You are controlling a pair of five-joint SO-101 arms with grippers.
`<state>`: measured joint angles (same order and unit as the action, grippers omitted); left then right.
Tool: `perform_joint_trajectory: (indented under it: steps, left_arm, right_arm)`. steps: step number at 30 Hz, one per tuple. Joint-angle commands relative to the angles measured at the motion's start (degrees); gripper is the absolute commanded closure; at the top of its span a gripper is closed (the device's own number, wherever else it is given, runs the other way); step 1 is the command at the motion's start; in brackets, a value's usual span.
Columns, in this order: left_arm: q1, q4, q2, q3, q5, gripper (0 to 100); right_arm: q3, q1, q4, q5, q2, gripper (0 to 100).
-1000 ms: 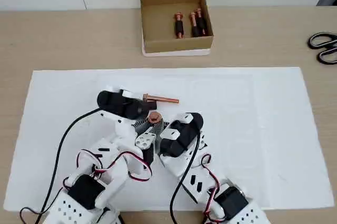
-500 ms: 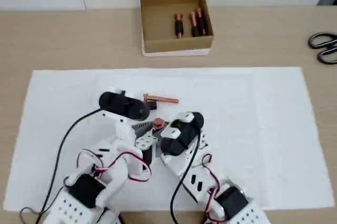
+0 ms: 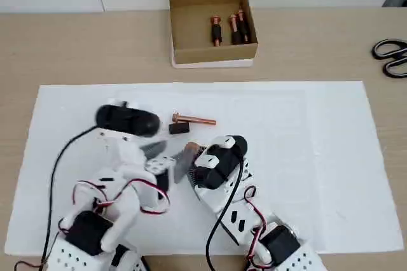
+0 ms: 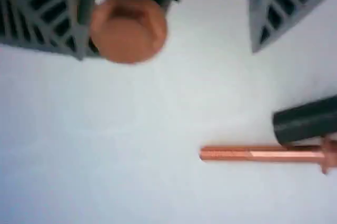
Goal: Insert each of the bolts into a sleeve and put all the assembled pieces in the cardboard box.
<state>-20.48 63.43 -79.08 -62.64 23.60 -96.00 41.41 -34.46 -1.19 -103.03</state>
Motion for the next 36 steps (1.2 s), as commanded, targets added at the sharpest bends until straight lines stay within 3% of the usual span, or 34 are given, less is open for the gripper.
perform_joint_trajectory:
  steps: [1, 9, 16, 19, 22, 28, 33, 36]
  left_arm:
    - [9.3, 0.1, -0.4, 6.0, -0.1, 80]
    - [30.7, 2.4, -0.5, 6.7, 0.0, 80]
    - [45.5, 5.9, -0.5, 5.1, -0.3, 81]
    - [47.9, 6.9, -0.5, 5.0, -5.4, 81]
    - [48.8, 6.9, -0.5, 5.1, -10.6, 81]
    - [48.9, 11.6, -0.5, 4.8, -14.9, 81]
    - [51.8, 12.1, -0.4, 4.6, -27.7, 81]
    - [51.9, 12.4, -0.4, 4.6, -28.7, 81]
  right_arm:
    - [-0.4, 0.0, 1.1, -0.4, -0.8, 99.5]
    - [-0.4, -0.3, 1.2, -0.2, -0.8, 99.5]
    - [-0.2, -7.3, 1.6, -0.1, -0.8, 99.5]
    - [1.1, -11.7, 1.6, 1.1, -0.9, 99.5]
    - [3.9, -17.1, 1.7, 6.8, -0.9, 99.5]
    - [11.9, -27.6, 1.7, 14.7, -0.9, 99.5]
    - [21.6, -32.0, 1.7, 16.6, -0.8, 99.5]
    - [27.5, -33.3, 1.7, 16.7, -0.6, 99.5]
